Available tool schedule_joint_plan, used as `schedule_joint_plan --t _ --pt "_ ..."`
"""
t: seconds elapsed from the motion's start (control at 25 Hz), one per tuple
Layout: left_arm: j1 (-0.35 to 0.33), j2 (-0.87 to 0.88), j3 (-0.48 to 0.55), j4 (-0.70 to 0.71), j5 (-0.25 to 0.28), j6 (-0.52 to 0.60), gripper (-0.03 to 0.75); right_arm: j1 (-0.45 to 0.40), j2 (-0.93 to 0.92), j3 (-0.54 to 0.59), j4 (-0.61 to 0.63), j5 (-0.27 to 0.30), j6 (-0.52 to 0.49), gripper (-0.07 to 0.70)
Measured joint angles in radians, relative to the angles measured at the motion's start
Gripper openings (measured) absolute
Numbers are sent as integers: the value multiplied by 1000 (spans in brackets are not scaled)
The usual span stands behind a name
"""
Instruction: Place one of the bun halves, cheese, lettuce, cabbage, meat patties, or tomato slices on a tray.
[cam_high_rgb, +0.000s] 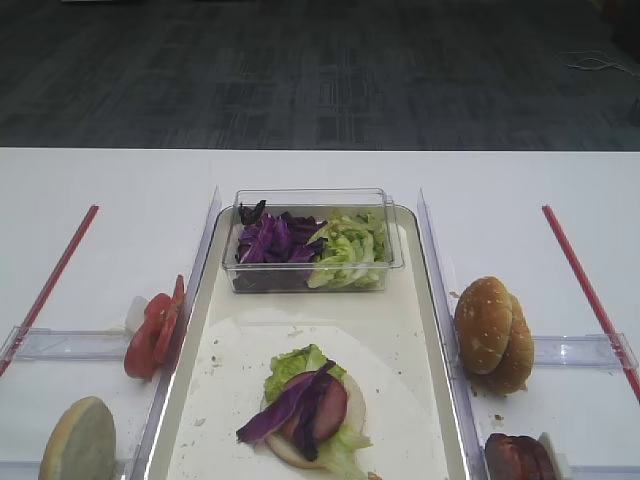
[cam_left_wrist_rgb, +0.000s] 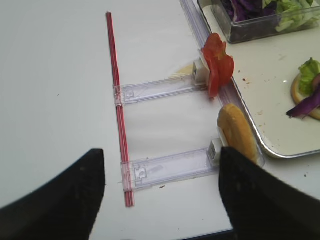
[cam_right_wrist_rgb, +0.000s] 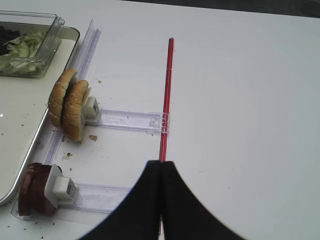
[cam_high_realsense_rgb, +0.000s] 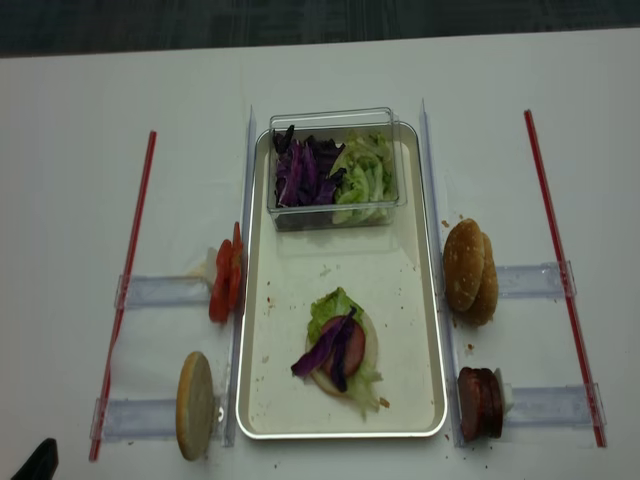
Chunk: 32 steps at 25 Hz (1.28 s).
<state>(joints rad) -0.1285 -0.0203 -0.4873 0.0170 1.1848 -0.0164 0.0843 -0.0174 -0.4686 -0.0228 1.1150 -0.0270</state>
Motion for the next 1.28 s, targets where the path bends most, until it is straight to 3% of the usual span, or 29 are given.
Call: schedule_joint_plan --t 1.28 --pt "0 0 0 0 -2 -10 484 0 0 0 0 0 0 6"
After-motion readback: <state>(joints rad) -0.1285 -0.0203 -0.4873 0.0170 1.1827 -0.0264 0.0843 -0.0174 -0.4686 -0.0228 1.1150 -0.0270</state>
